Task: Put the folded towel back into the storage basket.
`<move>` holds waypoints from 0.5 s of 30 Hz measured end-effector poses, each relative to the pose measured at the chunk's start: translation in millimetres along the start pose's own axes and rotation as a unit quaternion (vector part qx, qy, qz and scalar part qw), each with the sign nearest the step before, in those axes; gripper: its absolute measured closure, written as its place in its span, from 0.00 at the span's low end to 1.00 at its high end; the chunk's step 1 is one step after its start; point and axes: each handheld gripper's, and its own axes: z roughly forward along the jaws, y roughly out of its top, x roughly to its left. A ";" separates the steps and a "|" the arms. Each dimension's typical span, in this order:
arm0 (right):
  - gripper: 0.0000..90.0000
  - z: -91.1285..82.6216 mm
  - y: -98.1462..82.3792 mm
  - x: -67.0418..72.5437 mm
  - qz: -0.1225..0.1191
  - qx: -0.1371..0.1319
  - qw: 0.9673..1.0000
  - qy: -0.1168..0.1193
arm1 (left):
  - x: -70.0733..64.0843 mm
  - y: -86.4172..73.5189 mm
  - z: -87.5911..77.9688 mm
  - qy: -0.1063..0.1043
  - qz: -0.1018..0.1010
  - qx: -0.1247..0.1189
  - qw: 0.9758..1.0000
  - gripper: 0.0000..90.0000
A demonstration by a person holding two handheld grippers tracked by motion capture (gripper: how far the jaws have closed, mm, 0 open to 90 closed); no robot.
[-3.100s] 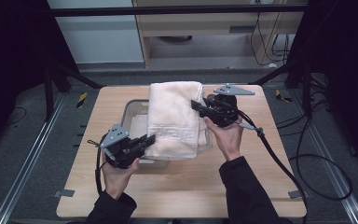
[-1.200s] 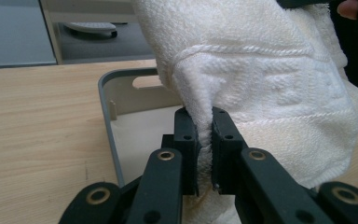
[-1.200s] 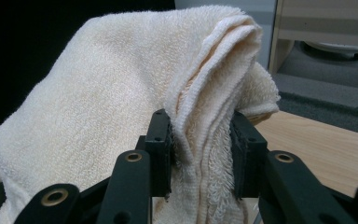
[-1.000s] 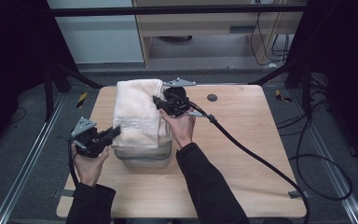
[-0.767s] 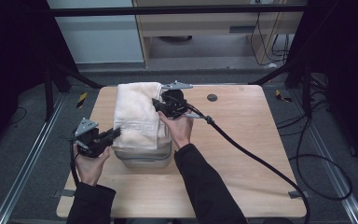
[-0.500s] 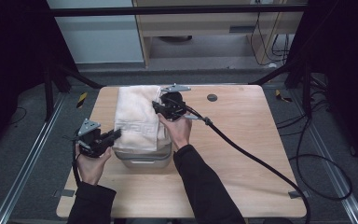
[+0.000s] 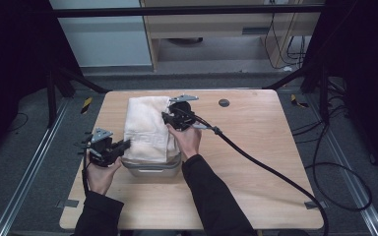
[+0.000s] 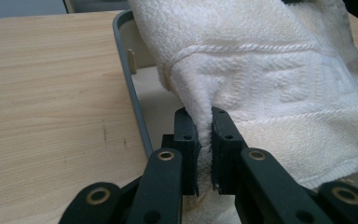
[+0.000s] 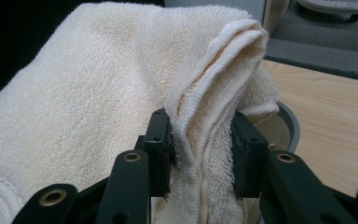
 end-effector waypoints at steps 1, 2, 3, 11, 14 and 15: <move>0.72 0.9 -1.3 -0.5 0.003 0.001 1.000 0.001 | 0.1 -0.5 0.9 -0.001 0.000 0.002 1.000 0.92; 0.72 2.0 -2.7 -1.1 0.004 0.003 1.000 0.001 | 0.0 -1.0 1.8 0.000 0.001 0.004 1.000 0.92; 0.72 2.8 -4.0 -1.7 0.005 0.005 1.000 0.000 | -0.5 -1.5 2.8 0.001 0.001 0.007 1.000 0.92; 0.71 7.8 -14.1 -5.5 0.008 0.014 1.000 -0.002 | -3.6 -5.2 8.4 0.005 0.007 0.017 1.000 0.92; 0.71 9.7 -17.3 -6.1 0.005 0.018 1.000 -0.004 | -4.0 -7.1 10.6 0.006 0.008 0.021 1.000 0.92; 0.71 10.2 -18.0 -6.3 0.006 0.019 1.000 -0.004 | -3.9 -7.7 11.4 0.006 0.008 0.023 1.000 0.92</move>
